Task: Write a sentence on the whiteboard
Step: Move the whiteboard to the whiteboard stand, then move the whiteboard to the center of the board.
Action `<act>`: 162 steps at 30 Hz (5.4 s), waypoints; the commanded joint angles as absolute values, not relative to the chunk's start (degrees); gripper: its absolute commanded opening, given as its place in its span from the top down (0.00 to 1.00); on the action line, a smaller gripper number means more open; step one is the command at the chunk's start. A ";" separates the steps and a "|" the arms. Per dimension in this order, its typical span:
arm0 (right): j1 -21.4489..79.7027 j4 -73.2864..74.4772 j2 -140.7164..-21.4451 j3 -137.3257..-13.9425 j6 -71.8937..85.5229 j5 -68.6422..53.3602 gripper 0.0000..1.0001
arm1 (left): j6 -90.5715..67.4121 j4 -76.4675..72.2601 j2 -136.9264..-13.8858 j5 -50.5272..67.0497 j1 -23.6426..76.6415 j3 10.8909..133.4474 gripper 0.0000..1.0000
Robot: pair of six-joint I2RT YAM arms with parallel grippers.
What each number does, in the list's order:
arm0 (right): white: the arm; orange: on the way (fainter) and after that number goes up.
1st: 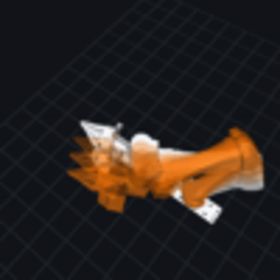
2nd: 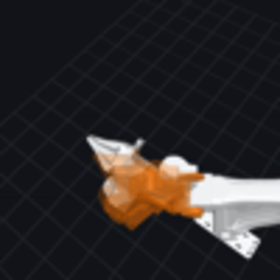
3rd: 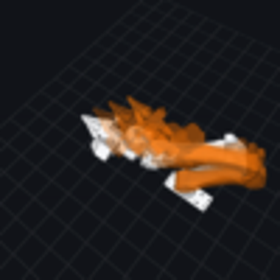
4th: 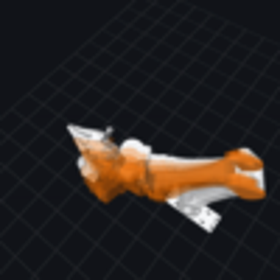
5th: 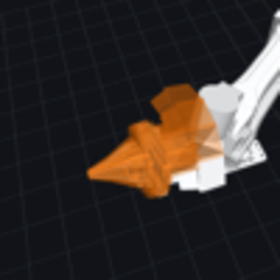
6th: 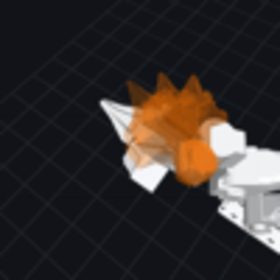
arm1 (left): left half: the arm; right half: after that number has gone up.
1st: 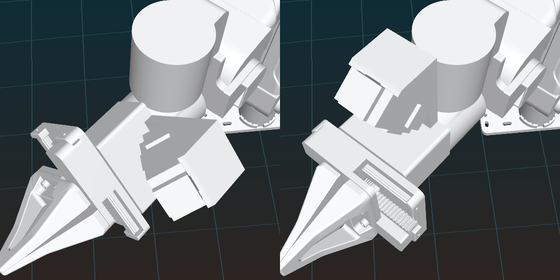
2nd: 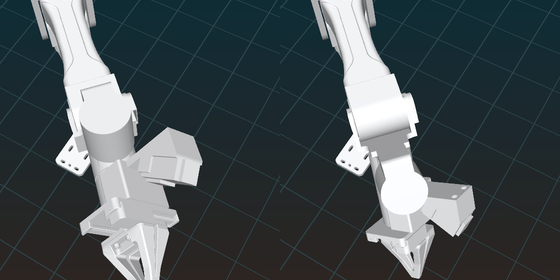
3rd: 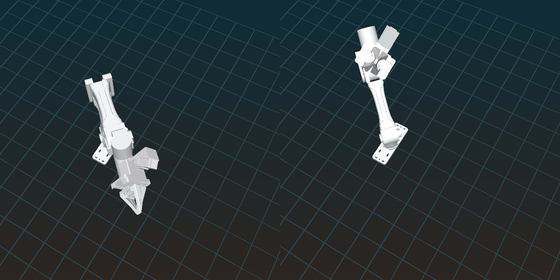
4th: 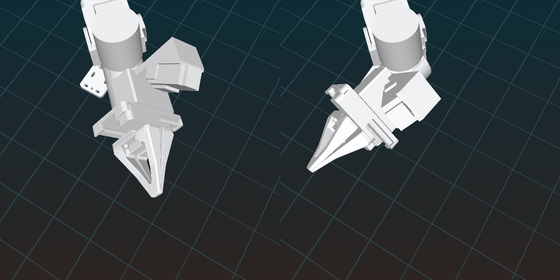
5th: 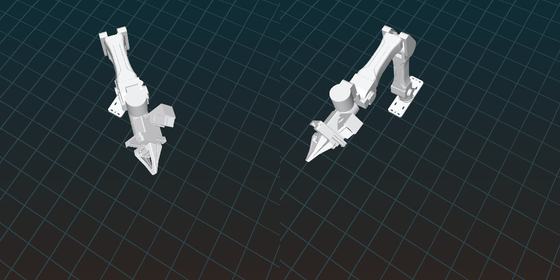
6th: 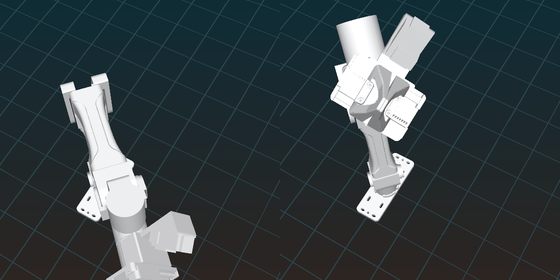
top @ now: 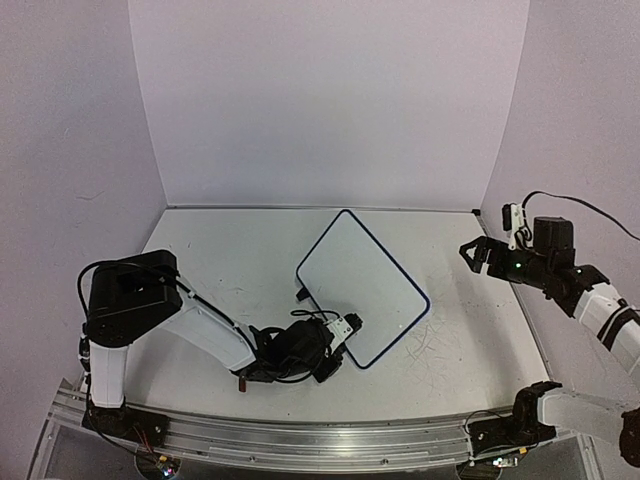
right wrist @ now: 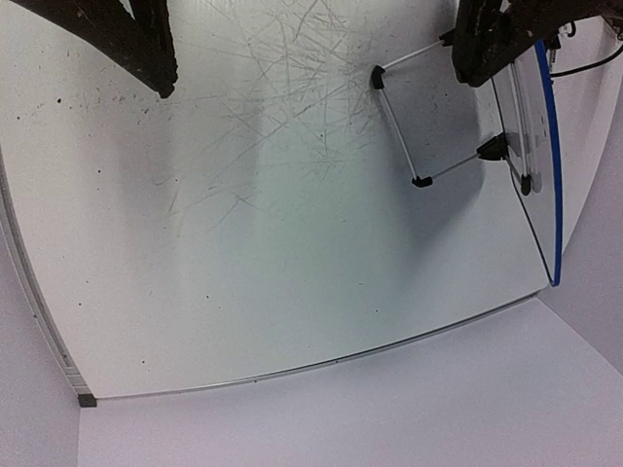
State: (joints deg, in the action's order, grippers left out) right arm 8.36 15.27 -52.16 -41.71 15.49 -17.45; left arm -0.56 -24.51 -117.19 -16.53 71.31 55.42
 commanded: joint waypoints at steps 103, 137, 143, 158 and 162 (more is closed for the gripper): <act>32.35 19.76 -56.33 -49.00 25.57 -4.69 0.00 | -44.89 -0.35 -113.86 -37.00 63.14 59.32 0.97; 59.67 13.23 -87.95 -51.89 47.38 9.84 0.23 | -32.86 -1.92 -69.74 -32.22 63.05 40.41 0.10; 59.69 8.39 -98.59 -56.28 47.03 13.15 0.28 | -32.72 -1.67 -67.46 -30.60 60.63 39.11 0.10; 59.65 6.59 -108.90 -59.58 48.06 21.14 0.60 | -33.61 -1.49 -64.09 -30.43 60.26 36.50 0.10; 59.67 6.59 -108.54 -59.05 47.31 23.15 0.66 | -33.49 -1.51 -63.23 -29.98 60.21 36.38 0.11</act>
